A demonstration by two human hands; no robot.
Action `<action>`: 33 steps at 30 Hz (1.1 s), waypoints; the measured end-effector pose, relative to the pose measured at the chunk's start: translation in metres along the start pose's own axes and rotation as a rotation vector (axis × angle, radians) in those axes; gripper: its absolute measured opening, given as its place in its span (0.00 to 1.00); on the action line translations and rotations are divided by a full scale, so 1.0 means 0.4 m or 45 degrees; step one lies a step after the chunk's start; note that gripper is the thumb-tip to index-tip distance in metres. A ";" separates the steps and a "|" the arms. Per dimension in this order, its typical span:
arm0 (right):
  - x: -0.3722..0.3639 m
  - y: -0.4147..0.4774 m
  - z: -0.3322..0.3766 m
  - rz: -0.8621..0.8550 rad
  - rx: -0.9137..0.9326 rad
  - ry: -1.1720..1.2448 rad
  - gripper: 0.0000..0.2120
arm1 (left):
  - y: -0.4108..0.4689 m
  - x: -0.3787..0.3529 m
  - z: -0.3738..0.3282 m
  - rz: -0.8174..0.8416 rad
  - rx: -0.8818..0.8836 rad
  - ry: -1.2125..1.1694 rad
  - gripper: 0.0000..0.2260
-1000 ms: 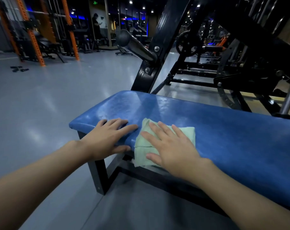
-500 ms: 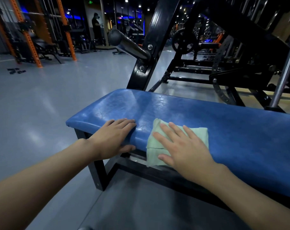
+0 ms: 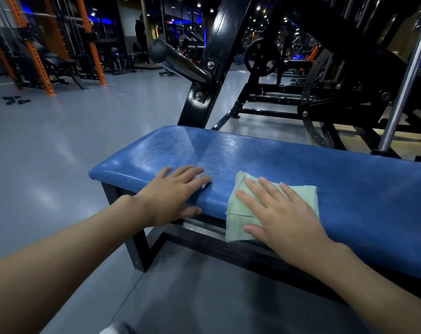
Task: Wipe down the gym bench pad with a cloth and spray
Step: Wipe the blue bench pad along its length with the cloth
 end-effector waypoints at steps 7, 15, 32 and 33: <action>-0.006 0.043 0.032 0.081 -0.097 -0.014 0.33 | 0.031 -0.002 -0.042 -0.060 -0.032 -0.030 0.32; 0.014 -0.119 -0.127 -0.065 -0.184 -0.139 0.38 | 0.075 0.016 -0.127 -0.076 -0.190 -0.045 0.30; 0.007 -0.119 -0.130 -0.105 -0.279 -0.198 0.37 | 0.132 0.007 -0.209 -0.165 -0.246 -0.059 0.29; 0.006 -0.109 -0.120 -0.110 -0.261 -0.191 0.37 | 0.133 0.009 -0.209 -0.167 -0.249 -0.067 0.29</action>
Point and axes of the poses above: each hand's wrist, its own y-axis towards the middle knuckle, its own x-axis out of the back of the hand, z = x × y, the point moved 7 cm from there along y, towards the middle knuckle, and after that the axes turned 8 degrees about -x, right-handed, at the moved point
